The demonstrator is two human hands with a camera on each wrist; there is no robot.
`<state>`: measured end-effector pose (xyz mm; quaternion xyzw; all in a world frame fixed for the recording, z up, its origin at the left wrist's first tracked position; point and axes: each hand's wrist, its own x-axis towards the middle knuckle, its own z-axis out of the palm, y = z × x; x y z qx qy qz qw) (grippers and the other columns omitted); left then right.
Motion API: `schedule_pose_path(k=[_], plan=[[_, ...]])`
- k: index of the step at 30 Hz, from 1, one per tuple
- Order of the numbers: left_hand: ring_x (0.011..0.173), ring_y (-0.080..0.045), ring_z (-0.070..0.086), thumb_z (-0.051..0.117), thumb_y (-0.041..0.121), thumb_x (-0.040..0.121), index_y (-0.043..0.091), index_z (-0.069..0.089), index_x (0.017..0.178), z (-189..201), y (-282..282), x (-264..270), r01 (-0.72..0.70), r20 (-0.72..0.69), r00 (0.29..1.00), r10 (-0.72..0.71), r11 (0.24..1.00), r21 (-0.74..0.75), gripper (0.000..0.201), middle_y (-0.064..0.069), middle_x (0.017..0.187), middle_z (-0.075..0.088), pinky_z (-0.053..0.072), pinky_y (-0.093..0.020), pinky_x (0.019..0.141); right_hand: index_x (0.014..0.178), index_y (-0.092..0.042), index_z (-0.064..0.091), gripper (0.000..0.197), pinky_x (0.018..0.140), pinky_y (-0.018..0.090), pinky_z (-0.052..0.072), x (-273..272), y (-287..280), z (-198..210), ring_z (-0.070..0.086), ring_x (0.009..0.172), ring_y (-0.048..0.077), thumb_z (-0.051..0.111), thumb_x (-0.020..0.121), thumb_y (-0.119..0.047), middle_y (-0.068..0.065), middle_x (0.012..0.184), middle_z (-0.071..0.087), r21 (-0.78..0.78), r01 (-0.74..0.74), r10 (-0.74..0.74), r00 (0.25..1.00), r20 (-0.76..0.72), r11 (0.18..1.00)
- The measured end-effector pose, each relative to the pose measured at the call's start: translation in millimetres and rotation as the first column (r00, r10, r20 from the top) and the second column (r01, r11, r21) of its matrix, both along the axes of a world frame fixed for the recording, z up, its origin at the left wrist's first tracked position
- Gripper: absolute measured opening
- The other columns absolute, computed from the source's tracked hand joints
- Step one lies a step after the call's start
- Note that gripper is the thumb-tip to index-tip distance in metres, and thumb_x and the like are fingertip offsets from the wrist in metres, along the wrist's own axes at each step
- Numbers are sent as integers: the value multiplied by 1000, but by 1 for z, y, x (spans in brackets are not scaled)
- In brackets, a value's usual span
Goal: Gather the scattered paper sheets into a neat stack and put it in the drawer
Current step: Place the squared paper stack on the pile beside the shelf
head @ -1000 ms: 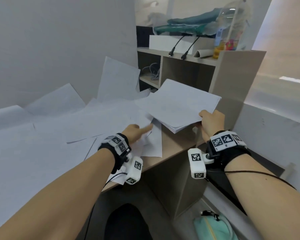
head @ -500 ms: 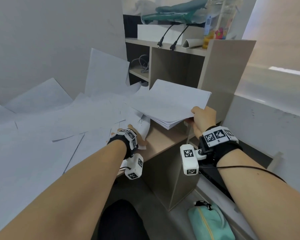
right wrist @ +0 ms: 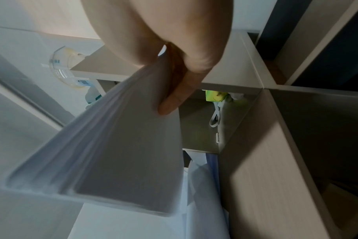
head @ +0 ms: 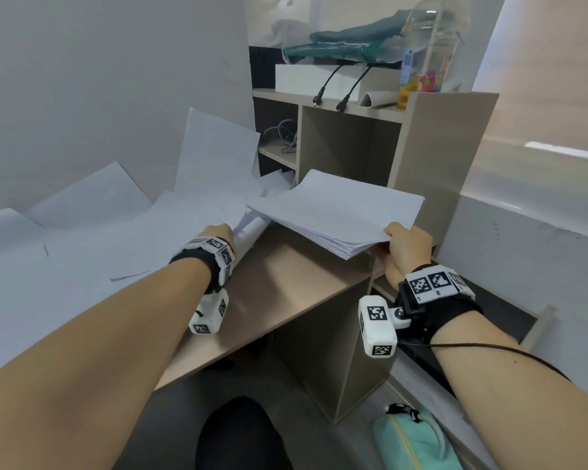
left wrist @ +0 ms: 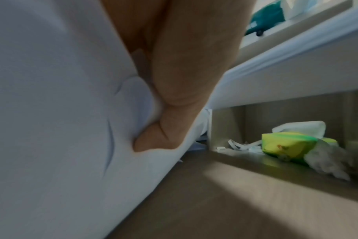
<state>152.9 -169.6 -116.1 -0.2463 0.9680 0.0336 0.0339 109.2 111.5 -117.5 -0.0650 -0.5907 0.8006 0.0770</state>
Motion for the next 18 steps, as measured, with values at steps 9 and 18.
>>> schedule_pose_path(k=[9,18], plan=[[81,-35,58,70,5,81,3,52,100,36,-68,18,-131,-255,957,141,990,57,26,-15,83,55,48,-36,70,91,-1,65,17,73,38,46,8,-9,-43,60,84,25,51,82,3,11,90,66,-105,85,-73,991,114,991],[91,-32,53,74,14,82,12,24,149,29,-66,29,5,-115,993,7,994,111,84,-11,104,48,50,-38,76,116,-3,56,30,81,51,56,8,-43,-83,65,89,36,48,88,7,19,102,66,0,-96,90,931,354,995]])
